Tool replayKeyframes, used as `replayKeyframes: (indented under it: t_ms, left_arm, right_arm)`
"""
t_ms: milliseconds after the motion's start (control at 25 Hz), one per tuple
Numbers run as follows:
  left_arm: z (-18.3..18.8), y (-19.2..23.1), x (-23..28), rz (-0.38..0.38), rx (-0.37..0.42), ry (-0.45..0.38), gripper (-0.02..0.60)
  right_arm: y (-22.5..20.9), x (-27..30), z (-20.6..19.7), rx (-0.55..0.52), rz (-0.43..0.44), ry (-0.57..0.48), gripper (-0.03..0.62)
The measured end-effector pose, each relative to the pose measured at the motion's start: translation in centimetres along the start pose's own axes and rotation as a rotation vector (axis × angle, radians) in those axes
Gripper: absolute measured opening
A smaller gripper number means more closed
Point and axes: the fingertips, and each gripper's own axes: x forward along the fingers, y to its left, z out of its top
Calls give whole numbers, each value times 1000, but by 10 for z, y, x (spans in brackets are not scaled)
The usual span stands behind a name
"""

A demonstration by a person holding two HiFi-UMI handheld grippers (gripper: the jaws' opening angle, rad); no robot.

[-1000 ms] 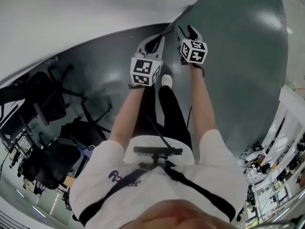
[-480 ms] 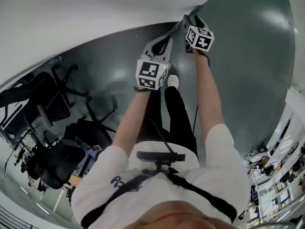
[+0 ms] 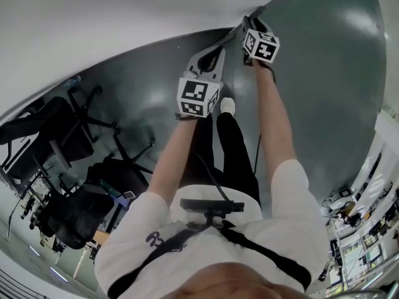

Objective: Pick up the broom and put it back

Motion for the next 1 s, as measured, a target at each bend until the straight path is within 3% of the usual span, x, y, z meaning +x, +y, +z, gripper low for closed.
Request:
replayKeyframes:
  t_ms: [240,760,1000]
  left_arm:
    - [2,7,-5,11,-16,-10,12]
    - [7,-2,-36,21,-35,-36,12]
    - [23,-11,-61,28,-40,-64,12]
  right_arm:
    - [4,0,-4,-23,-9,9,95]
    - [14,-50,-26,-41,-40,33,94]
    - [30,-90,-7,-53,-61,-17,94]
